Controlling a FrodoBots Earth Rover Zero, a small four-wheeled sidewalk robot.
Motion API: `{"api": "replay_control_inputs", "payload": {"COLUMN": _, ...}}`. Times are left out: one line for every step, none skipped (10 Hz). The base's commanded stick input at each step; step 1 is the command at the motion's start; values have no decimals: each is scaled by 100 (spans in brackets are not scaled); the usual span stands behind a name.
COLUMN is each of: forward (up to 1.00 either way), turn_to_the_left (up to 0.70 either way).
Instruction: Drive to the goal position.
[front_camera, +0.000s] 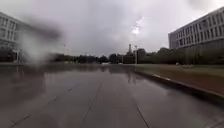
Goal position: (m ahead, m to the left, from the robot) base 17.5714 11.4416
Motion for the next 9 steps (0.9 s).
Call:
{"api": "replay_control_inputs", "payload": {"forward": 70, "turn_to_the_left": 0}}
{"api": "replay_control_inputs", "payload": {"forward": 70, "turn_to_the_left": 0}}
{"api": "replay_control_inputs", "payload": {"forward": 70, "turn_to_the_left": 0}}
{"api": "replay_control_inputs", "payload": {"forward": 70, "turn_to_the_left": 0}}
{"api": "replay_control_inputs", "payload": {"forward": 70, "turn_to_the_left": 0}}
{"api": "replay_control_inputs", "payload": {"forward": 70, "turn_to_the_left": 0}}
{"api": "replay_control_inputs", "payload": {"forward": 70, "turn_to_the_left": 0}}
{"api": "replay_control_inputs", "payload": {"forward": 70, "turn_to_the_left": 0}}
{"api": "replay_control_inputs", "payload": {"forward": 70, "turn_to_the_left": 0}}
